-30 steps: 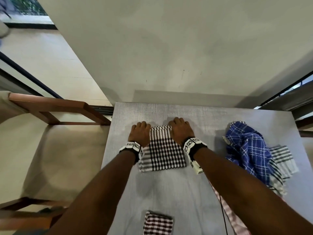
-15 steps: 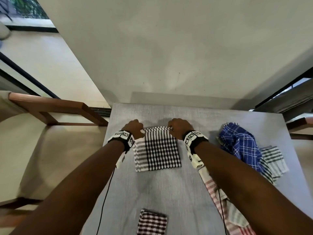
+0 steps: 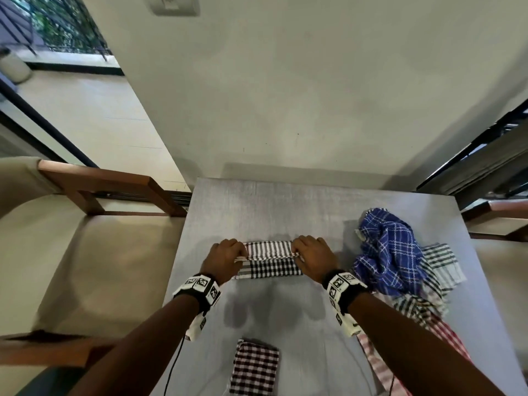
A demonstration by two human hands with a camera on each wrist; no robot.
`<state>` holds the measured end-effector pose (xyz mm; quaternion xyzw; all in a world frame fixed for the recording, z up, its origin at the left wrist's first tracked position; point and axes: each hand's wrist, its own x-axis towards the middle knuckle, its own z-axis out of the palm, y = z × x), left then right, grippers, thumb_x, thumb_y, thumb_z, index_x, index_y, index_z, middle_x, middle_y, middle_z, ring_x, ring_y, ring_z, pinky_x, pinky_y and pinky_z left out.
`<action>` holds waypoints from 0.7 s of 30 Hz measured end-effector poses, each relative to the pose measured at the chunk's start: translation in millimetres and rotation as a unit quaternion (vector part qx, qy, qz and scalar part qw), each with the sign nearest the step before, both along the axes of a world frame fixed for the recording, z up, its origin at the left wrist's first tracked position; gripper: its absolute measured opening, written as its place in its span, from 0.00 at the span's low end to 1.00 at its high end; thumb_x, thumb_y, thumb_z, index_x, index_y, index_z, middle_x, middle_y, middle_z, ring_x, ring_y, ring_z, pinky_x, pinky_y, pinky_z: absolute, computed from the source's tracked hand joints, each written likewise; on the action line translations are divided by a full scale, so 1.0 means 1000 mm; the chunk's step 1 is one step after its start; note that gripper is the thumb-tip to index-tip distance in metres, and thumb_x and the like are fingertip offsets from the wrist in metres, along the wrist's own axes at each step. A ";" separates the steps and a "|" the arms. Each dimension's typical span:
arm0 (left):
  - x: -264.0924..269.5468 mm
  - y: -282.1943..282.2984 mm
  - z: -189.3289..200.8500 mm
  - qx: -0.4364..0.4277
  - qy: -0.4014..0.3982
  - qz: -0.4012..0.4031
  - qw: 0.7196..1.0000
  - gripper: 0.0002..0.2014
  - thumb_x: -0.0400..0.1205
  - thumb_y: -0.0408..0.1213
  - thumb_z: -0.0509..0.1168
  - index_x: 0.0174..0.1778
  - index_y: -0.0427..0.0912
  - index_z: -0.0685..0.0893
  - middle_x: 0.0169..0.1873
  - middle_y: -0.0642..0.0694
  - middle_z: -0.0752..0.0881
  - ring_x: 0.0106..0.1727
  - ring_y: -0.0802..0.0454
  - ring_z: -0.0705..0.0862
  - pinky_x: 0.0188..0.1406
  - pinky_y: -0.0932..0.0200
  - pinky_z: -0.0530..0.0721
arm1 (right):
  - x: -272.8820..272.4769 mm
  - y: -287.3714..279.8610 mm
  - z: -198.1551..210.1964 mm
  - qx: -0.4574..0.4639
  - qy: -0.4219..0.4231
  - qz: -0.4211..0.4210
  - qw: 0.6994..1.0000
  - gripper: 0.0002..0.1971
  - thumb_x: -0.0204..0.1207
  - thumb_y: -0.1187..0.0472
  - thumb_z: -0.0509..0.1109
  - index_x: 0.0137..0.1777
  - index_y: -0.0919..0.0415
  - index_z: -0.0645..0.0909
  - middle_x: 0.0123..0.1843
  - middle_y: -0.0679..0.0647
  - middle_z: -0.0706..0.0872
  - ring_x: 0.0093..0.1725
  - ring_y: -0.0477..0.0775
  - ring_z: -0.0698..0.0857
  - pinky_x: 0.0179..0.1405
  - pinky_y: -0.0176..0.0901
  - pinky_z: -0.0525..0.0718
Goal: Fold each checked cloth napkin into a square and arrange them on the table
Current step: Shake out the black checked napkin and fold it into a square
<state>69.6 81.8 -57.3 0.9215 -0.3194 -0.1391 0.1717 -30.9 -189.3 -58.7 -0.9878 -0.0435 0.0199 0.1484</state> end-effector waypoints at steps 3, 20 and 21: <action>-0.014 0.005 -0.011 -0.020 0.006 -0.017 1.000 0.11 0.70 0.33 0.72 0.46 0.50 0.84 0.45 0.50 0.85 0.49 0.46 0.83 0.49 0.50 0.79 | -0.014 0.007 -0.011 -0.024 0.049 -0.017 0.998 0.10 0.73 0.58 0.69 0.54 0.53 0.78 0.55 0.52 0.84 0.52 0.57 0.82 0.52 0.52 0.79; -0.058 0.004 -0.031 0.016 -0.121 -0.067 0.990 0.12 0.77 0.45 0.64 0.50 0.45 0.88 0.54 0.45 0.85 0.57 0.45 0.83 0.57 0.47 0.81 | -0.051 0.033 -0.028 -0.084 0.036 -0.081 0.992 0.19 0.78 0.43 0.56 0.55 0.55 0.80 0.55 0.54 0.84 0.52 0.57 0.81 0.52 0.56 0.77; -0.063 0.003 -0.030 0.019 -0.140 -0.071 0.987 0.15 0.79 0.45 0.61 0.54 0.44 0.87 0.58 0.44 0.85 0.61 0.44 0.82 0.61 0.46 0.80 | -0.053 0.036 -0.027 -0.084 0.022 -0.090 0.992 0.20 0.78 0.43 0.56 0.57 0.55 0.81 0.57 0.55 0.84 0.55 0.57 0.81 0.55 0.58 0.78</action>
